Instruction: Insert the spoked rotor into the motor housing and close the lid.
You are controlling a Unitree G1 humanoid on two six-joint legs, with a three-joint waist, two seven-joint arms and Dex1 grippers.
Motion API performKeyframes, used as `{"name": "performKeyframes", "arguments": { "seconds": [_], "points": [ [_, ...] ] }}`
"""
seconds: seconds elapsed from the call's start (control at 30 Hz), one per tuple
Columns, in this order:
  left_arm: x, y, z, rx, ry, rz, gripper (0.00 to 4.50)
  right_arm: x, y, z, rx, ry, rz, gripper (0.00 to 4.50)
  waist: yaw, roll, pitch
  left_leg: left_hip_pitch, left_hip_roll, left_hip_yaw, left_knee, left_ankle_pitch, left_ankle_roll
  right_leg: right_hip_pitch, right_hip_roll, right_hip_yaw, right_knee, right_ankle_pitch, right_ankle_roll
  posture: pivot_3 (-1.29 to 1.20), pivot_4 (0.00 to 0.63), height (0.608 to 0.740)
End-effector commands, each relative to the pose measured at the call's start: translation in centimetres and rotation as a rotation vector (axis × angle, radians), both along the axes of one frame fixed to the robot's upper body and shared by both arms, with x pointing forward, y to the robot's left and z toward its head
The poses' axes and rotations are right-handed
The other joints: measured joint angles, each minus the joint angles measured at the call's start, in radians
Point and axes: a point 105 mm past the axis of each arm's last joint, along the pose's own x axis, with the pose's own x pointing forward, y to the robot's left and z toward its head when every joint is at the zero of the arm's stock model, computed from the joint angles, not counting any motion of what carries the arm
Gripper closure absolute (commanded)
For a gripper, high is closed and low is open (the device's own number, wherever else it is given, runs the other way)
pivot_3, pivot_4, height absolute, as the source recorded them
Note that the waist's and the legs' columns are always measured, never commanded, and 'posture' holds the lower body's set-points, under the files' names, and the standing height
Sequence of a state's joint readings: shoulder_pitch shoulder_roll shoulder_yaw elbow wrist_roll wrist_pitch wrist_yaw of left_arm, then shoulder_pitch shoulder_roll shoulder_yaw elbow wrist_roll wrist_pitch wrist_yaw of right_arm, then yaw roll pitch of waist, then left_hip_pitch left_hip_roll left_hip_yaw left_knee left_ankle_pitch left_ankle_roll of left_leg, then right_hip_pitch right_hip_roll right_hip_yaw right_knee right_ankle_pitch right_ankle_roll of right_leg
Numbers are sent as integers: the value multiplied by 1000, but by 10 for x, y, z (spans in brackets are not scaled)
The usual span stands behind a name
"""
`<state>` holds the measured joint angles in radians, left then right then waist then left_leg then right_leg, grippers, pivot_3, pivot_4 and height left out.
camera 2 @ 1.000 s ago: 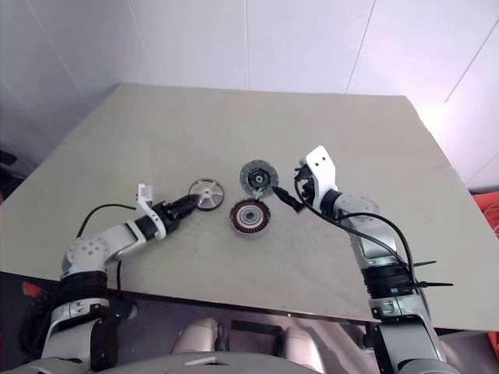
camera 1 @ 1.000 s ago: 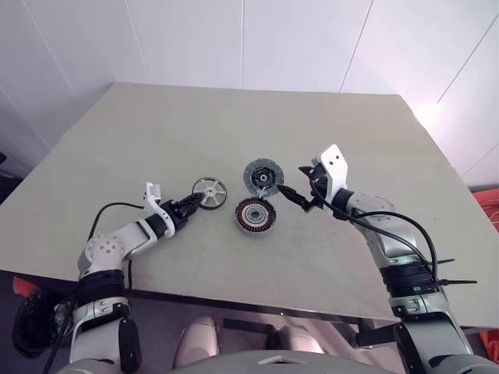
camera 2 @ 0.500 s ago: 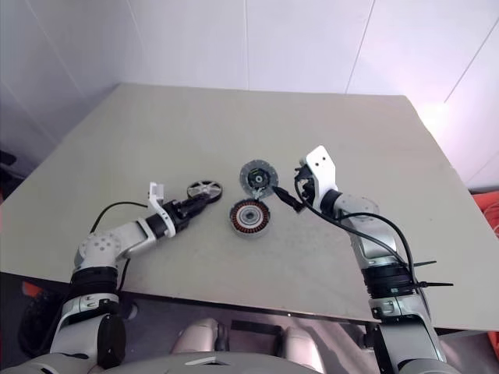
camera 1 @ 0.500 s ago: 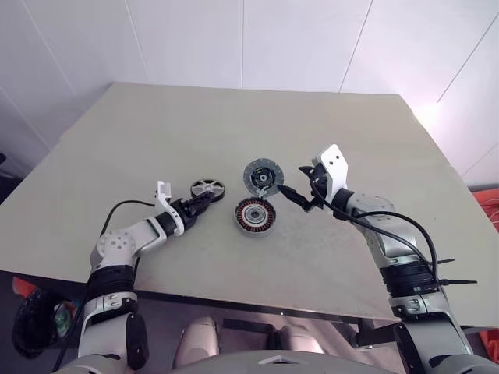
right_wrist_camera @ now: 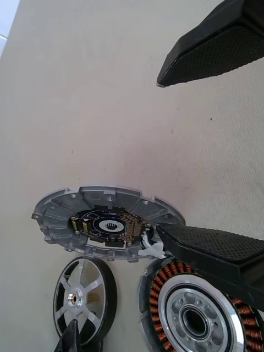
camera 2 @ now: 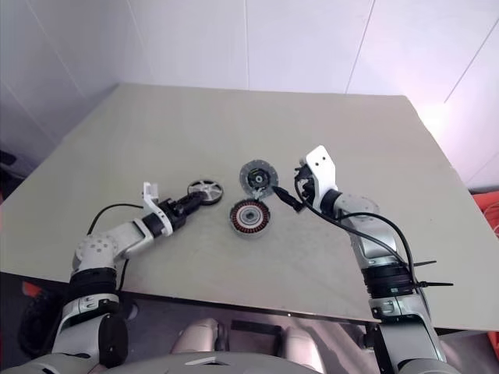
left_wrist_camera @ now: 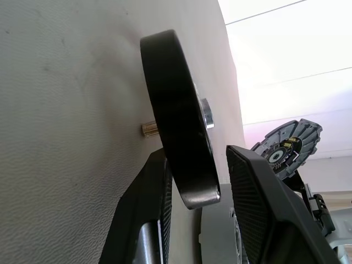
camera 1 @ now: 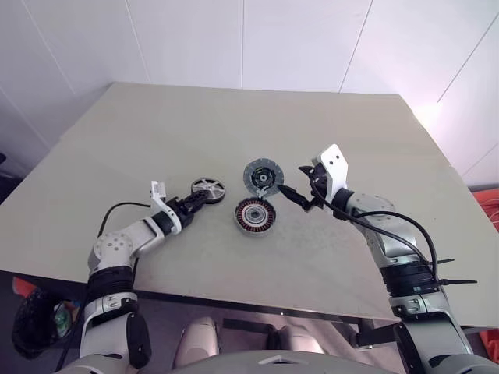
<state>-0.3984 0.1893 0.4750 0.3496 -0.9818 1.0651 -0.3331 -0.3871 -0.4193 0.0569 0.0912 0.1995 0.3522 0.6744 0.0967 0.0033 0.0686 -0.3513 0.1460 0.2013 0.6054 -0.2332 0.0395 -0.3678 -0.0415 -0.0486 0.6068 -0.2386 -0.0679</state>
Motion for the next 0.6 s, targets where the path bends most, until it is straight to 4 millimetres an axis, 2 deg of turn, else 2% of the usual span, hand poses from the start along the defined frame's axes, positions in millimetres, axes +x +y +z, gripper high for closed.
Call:
{"name": "performKeyframes", "arguments": {
  "seconds": [0.03, 0.13, 0.37, 0.6],
  "points": [
    [8, 3, 11, -12, -34, 27, 3270, 4, 0, 19, 8, -69, 3, 0, 0, 0, 0, 0, 0, 0, 0, 0, 0, 0, 0, 0, 0, 0, 0, 0, 0, 740],
    [8, 2, 10, -16, -26, 28, 4080, 4, -1, 19, 8, -71, 0, 0, 1, 0, 0, 1, 0, 0, 0, 0, 0, 1, 0, 0, 0, 0, 0, 0, 0, 740],
    [6, 5, 15, -52, -32, 19, 4103, 4, -2, 19, 7, -70, -2, 0, 0, 0, 0, 1, 0, 0, 0, 1, 0, 1, 0, 0, 0, 0, 0, 0, 0, 740],
    [-8, 15, 56, -318, -113, -61, 4103, 4, -3, 18, 5, -68, -4, 0, 0, 0, 0, -1, 0, 0, 0, 0, 0, -1, 0, -1, 0, 0, 0, 0, 0, 740]
  ]
}}
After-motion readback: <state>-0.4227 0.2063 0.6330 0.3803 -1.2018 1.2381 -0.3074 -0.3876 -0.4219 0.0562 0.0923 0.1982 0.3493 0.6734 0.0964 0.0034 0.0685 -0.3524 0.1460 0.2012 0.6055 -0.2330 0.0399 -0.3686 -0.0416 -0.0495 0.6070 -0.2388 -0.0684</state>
